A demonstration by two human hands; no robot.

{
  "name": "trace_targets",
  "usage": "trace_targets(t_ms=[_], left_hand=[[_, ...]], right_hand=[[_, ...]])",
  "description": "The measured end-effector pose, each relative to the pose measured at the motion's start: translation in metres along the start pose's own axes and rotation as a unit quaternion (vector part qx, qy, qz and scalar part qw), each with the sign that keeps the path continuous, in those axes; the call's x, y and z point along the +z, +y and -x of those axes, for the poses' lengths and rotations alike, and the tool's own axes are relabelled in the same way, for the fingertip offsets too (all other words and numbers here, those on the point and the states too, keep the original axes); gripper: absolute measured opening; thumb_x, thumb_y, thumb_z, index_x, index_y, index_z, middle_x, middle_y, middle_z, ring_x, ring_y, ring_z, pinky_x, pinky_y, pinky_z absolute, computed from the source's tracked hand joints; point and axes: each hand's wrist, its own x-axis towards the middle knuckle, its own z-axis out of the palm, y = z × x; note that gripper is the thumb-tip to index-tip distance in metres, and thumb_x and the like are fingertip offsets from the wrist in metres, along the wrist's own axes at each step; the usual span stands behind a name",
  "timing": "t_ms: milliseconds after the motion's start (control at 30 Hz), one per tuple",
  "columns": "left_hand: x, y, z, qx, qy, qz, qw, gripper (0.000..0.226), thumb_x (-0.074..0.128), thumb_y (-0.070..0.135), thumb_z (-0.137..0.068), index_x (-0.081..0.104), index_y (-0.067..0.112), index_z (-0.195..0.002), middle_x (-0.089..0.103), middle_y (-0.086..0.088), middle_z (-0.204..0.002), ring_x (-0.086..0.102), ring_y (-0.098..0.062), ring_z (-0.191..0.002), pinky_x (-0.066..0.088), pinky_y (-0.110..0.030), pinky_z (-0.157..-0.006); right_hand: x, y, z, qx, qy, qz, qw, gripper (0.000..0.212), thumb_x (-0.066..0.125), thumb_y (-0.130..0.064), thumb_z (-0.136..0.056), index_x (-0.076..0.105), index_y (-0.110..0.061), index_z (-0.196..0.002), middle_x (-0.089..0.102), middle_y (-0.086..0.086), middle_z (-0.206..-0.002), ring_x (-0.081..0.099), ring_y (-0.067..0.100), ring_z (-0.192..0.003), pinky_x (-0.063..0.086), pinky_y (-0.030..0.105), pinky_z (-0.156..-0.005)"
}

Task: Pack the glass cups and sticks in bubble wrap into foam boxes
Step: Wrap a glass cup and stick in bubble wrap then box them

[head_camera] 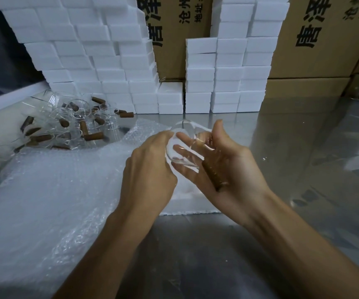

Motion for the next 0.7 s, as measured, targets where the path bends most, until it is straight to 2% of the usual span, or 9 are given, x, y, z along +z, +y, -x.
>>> trace_targets(t_ms=[67, 133, 233, 300, 367, 433, 500, 600, 700], left_hand=[[0.001, -0.001, -0.001, 0.015, -0.001, 0.000, 1.000, 0.070, 0.078, 0.003, -0.078, 0.051, 0.020, -0.141, 0.059, -0.002, -0.139, 0.062, -0.025, -0.114, 0.051, -0.036, -0.092], [0.001, -0.002, -0.001, 0.032, -0.006, 0.003, 0.999, 0.078, 0.077, 0.002, -0.079, 0.044, 0.021, -0.147, 0.048, 0.001, -0.149, 0.054, -0.024, -0.126, 0.048, -0.037, -0.097], [0.000, -0.003, -0.002, 0.053, -0.020, 0.012, 0.998, 0.081, 0.074, 0.001, -0.081, 0.039, 0.023, -0.150, 0.039, 0.006, -0.154, 0.049, -0.018, -0.129, 0.040, -0.020, -0.096], [-0.002, -0.005, -0.003, 0.066, -0.036, 0.016, 0.997, 0.084, 0.071, -0.003, -0.082, 0.034, 0.024, -0.152, 0.032, 0.013, -0.157, 0.045, -0.012, -0.131, 0.035, -0.012, -0.094], [-0.005, -0.006, -0.003, 0.080, -0.069, 0.032, 0.994, 0.091, 0.068, -0.006, -0.082, 0.027, 0.029, -0.155, 0.019, 0.024, -0.158, 0.050, -0.013, -0.126, 0.047, -0.020, -0.097], [-0.008, -0.006, -0.004, 0.090, -0.107, 0.030, 0.990, 0.100, 0.068, -0.007, -0.080, 0.018, 0.035, -0.156, 0.005, 0.036, -0.155, 0.055, -0.014, -0.117, 0.055, -0.027, -0.089], [-0.010, -0.007, -0.004, 0.104, -0.136, 0.005, 0.985, 0.108, 0.070, -0.006, -0.079, 0.008, 0.039, -0.156, -0.006, 0.040, -0.154, 0.055, -0.011, -0.115, 0.059, -0.027, -0.078], [-0.011, -0.006, -0.004, 0.129, -0.158, -0.018, 0.979, 0.114, 0.071, -0.004, -0.079, -0.001, 0.041, -0.155, -0.016, 0.039, -0.154, 0.063, -0.017, -0.102, 0.059, -0.028, -0.065], [-0.012, -0.003, -0.003, 0.155, -0.172, -0.022, 0.973, 0.118, 0.068, -0.008, -0.077, -0.005, 0.041, -0.155, -0.017, 0.037, -0.155, 0.067, -0.016, -0.086, 0.057, -0.030, -0.059]], right_hand=[[-0.004, 0.001, -0.001, 0.010, 0.007, -0.020, 1.000, 0.050, 0.049, -0.048, -0.097, 0.071, -0.014, -0.069, 0.065, 0.016, -0.129, 0.064, 0.026, -0.119, 0.050, 0.050, -0.102], [-0.007, 0.000, -0.002, 0.020, -0.007, -0.043, 0.999, 0.046, 0.047, -0.046, -0.100, 0.072, -0.012, -0.081, 0.064, 0.016, -0.131, 0.060, 0.030, -0.125, 0.047, 0.056, -0.103], [-0.012, -0.003, -0.003, 0.029, -0.024, -0.053, 0.998, 0.039, 0.046, -0.041, -0.102, 0.069, -0.009, -0.106, 0.059, 0.012, -0.126, 0.053, 0.032, -0.132, 0.047, 0.058, -0.101], [-0.014, -0.005, -0.003, 0.049, -0.031, -0.020, 0.998, 0.037, 0.046, -0.039, -0.102, 0.068, -0.011, -0.113, 0.060, 0.009, -0.122, 0.052, 0.033, -0.133, 0.050, 0.058, -0.098], [-0.017, -0.006, -0.005, 0.081, -0.025, 0.031, 0.996, 0.036, 0.046, -0.039, -0.103, 0.068, -0.012, -0.112, 0.060, 0.008, -0.121, 0.047, 0.035, -0.136, 0.047, 0.061, -0.100], [-0.020, -0.008, -0.006, 0.101, -0.012, 0.063, 0.993, 0.036, 0.047, -0.037, -0.103, 0.070, -0.011, -0.113, 0.063, 0.009, -0.119, 0.047, 0.038, -0.136, 0.047, 0.063, -0.100], [-0.024, -0.014, -0.005, 0.114, 0.002, 0.076, 0.991, 0.037, 0.047, -0.037, -0.103, 0.072, -0.011, -0.114, 0.064, 0.010, -0.118, 0.056, 0.038, -0.128, 0.054, 0.056, -0.092], [-0.025, -0.024, -0.003, 0.141, 0.008, 0.116, 0.983, 0.038, 0.047, -0.042, -0.101, 0.074, -0.018, -0.114, 0.055, 0.010, -0.126, 0.072, 0.031, -0.096, 0.057, 0.037, -0.062], [-0.024, -0.025, -0.004, 0.156, 0.014, 0.138, 0.978, 0.038, 0.045, -0.041, -0.101, 0.076, -0.020, -0.109, 0.053, 0.012, -0.124, 0.059, 0.020, -0.062, 0.048, 0.029, -0.051]])
